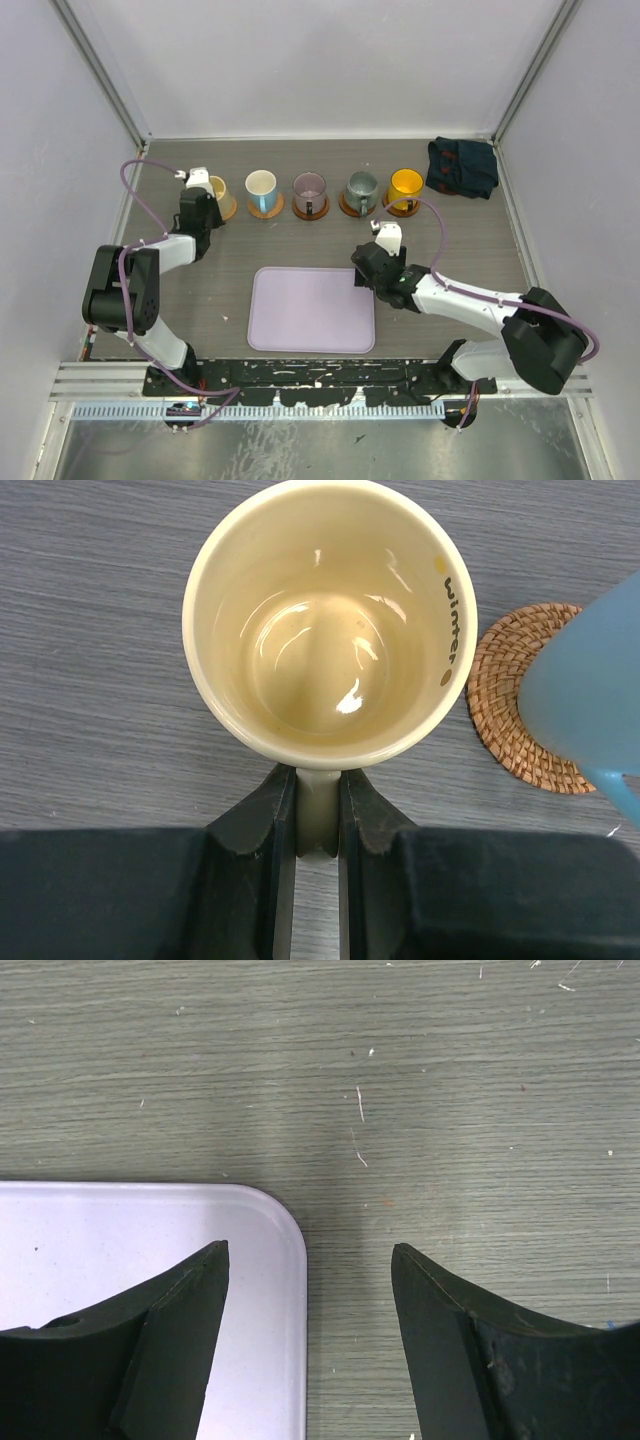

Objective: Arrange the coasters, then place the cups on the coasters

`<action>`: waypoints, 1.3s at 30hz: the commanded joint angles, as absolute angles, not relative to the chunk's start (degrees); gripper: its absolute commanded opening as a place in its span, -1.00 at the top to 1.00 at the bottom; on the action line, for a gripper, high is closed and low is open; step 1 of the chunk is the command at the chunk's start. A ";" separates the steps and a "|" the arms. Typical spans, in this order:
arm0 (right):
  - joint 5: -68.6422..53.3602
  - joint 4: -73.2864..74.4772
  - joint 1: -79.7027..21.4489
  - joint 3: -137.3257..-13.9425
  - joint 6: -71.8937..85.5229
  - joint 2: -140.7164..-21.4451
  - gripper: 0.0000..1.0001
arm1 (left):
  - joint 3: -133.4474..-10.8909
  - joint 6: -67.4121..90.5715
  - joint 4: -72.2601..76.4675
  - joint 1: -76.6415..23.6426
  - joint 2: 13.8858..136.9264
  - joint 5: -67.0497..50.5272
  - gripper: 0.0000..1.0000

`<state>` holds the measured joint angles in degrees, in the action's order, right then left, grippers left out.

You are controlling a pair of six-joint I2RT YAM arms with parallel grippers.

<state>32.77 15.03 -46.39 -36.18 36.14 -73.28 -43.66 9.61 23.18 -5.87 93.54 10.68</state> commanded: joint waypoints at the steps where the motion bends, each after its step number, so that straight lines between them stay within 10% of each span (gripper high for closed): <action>1: 33.01 13.04 -46.31 -38.10 36.32 -73.72 -0.41 | -44.56 9.50 31.79 -5.54 92.99 11.95 0.93; 9: 32.85 12.94 -46.23 -38.24 36.04 -74.22 -0.42 | -44.29 8.92 32.30 -5.54 93.34 12.39 0.74; 19: 32.72 12.92 -46.26 -37.96 36.25 -74.07 -0.41 | -44.37 9.27 31.04 -5.53 92.87 12.87 -0.12; 39: 32.79 12.93 -46.31 -36.92 36.84 -73.31 -0.41 | -42.02 10.63 27.38 -5.56 89.08 14.87 -0.15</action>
<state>32.05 14.96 -46.39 -36.18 36.14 -73.93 -42.83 9.85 25.87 -5.87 92.25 12.67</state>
